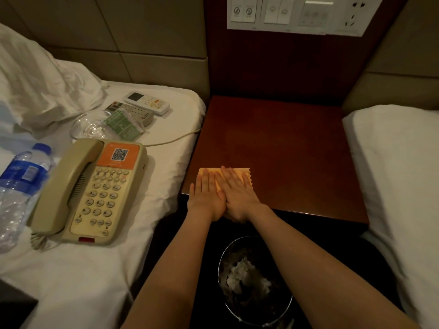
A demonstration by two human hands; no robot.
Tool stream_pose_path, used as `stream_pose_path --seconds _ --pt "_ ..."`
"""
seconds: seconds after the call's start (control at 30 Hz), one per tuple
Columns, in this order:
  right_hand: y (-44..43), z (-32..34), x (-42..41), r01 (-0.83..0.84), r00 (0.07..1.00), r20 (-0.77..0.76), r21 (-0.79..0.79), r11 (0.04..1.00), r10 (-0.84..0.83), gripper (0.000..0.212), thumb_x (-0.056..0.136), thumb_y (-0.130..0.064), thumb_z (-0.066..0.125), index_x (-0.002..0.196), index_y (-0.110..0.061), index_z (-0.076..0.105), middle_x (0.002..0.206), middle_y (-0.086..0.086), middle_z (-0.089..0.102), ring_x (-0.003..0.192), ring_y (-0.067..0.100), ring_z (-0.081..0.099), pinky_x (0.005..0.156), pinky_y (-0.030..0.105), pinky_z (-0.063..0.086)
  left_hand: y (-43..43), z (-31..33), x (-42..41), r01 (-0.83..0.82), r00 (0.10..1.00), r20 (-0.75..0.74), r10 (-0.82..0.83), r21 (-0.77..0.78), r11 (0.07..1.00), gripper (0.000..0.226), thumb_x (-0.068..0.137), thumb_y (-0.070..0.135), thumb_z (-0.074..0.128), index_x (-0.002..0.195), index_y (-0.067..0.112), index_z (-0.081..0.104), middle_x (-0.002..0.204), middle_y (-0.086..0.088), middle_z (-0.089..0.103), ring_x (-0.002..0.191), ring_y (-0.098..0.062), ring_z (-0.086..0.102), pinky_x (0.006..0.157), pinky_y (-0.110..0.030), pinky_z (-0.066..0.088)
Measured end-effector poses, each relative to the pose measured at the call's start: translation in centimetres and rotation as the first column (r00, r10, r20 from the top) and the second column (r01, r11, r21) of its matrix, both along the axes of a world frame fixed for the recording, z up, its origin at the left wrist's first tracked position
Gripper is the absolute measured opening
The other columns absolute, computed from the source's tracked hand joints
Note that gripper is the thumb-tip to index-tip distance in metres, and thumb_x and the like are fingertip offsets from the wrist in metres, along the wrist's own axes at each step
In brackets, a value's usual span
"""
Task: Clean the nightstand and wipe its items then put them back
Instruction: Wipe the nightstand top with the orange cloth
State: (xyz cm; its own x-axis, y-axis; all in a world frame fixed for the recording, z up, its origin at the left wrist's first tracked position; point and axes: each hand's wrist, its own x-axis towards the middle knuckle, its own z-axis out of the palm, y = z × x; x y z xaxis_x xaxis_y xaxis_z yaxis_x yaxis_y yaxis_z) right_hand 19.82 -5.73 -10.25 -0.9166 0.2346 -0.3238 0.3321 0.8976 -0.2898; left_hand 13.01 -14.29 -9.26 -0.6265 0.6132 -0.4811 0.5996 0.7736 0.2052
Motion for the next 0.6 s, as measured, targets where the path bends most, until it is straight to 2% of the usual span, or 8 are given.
stream_pose_path --seconds 0.1,0.4,0.6 --pt "0.1 0.2 1.4 0.007 1.000 -0.006 0.005 1.000 -0.007 0.063 0.101 -0.028 0.027 0.150 -0.018 -0.012 0.156 0.002 -0.022 0.144 0.017 -0.020 0.114 0.039 -0.016 0.0 -0.2 1.2 0.026 0.999 -0.025 -0.027 -0.012 1.000 0.058 0.100 0.034 0.010 0.148 0.011 -0.015 0.155 -0.005 -0.024 0.144 -0.020 -0.020 0.117 -0.038 -0.009" --pt "0.5 -0.4 5.3 0.052 0.996 -0.069 0.053 0.997 -0.048 0.072 0.097 -0.015 0.039 0.150 -0.019 -0.009 0.158 0.002 -0.016 0.145 0.017 -0.014 0.116 0.036 -0.010 0.2 0.8 4.2 0.190 0.979 -0.053 -0.197 -0.111 0.975 0.065 0.100 0.042 0.013 0.147 0.009 -0.018 0.154 -0.008 -0.026 0.144 -0.023 -0.020 0.117 -0.040 -0.009" --pt "2.2 0.3 8.8 0.098 0.995 -0.023 0.074 0.992 -0.096 0.071 0.098 -0.019 0.042 0.151 -0.017 -0.005 0.159 0.003 -0.010 0.147 0.017 -0.007 0.117 0.033 -0.004 1.9 1.6 6.4 0.353 0.931 -0.021 -0.364 -0.205 0.913 0.074 0.099 0.047 0.021 0.145 0.010 -0.022 0.152 -0.009 -0.029 0.143 -0.025 -0.021 0.116 -0.041 -0.010"
